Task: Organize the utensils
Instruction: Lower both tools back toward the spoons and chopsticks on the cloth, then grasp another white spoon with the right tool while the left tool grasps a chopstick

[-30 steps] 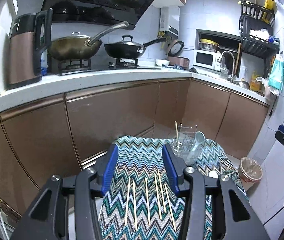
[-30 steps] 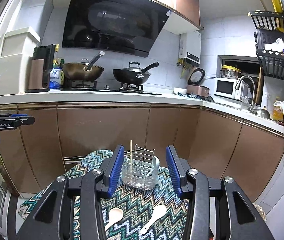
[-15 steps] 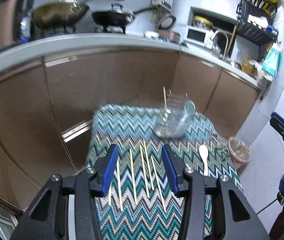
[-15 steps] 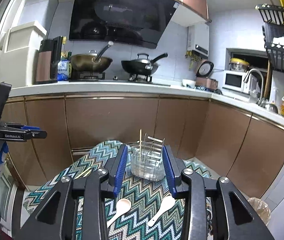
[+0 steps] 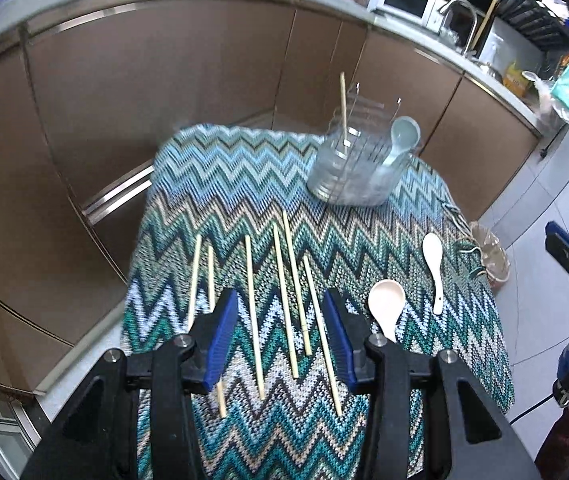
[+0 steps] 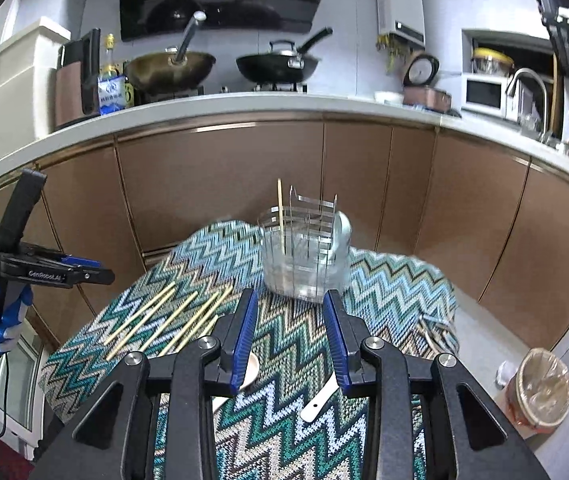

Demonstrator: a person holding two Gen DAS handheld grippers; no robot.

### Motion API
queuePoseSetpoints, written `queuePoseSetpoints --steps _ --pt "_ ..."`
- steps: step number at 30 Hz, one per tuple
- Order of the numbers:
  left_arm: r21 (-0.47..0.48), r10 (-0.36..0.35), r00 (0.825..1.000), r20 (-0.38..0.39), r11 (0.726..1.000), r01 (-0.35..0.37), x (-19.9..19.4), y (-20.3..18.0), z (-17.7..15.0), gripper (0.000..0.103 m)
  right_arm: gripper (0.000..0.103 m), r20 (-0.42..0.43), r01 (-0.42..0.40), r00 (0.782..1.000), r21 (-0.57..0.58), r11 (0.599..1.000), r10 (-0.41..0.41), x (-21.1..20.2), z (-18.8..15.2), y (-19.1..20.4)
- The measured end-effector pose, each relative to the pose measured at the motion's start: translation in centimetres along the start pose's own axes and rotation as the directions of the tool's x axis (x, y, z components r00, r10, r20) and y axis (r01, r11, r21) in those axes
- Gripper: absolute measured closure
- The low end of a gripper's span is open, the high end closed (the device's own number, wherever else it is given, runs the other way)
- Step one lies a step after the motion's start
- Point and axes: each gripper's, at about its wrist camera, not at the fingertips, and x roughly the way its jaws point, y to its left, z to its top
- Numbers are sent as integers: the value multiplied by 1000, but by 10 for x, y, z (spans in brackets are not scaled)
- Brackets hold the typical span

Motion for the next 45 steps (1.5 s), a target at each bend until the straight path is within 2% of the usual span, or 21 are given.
queuePoseSetpoints --steps 3,8,13,16,19,28,35,37,40,43,45 --pt "-19 -29 997 -65 999 28 26 2 8 61 70 -56 -46 997 13 999 47 19 -6 -3" --pt "-52 -60 985 -161 997 52 70 5 23 64 74 -157 -130 978 46 990 135 58 -20 -4" --pt "-86 -75 966 -249 995 55 110 7 36 67 78 -247 -212 942 83 974 227 96 -35 -4" --pt "-102 -74 951 -300 994 45 134 9 42 71 78 -306 -258 911 94 962 275 121 -43 -6" --pt "-103 -66 936 -345 994 32 154 10 47 76 78 -346 -281 891 94 955 296 138 -49 -7" --pt "-85 -17 908 -418 996 -20 192 10 55 82 78 -416 -340 838 109 934 353 176 -56 -13" --pt "-63 -6 898 -441 998 -24 205 4 62 83 78 -467 -398 778 151 905 420 203 -59 -14" --pt "-58 -7 893 -449 998 -22 208 2 64 83 78 -485 -418 755 162 894 441 211 -60 -13" --pt "-52 -5 886 -464 998 -21 214 1 70 84 79 -503 -428 738 168 888 450 219 -61 -13" --pt "-31 19 882 -471 999 -38 220 0 75 90 90 -510 -456 715 179 872 479 223 -61 -12" --pt "-31 28 881 -472 998 -49 224 -3 79 96 94 -517 -463 711 163 871 475 226 -60 -9"
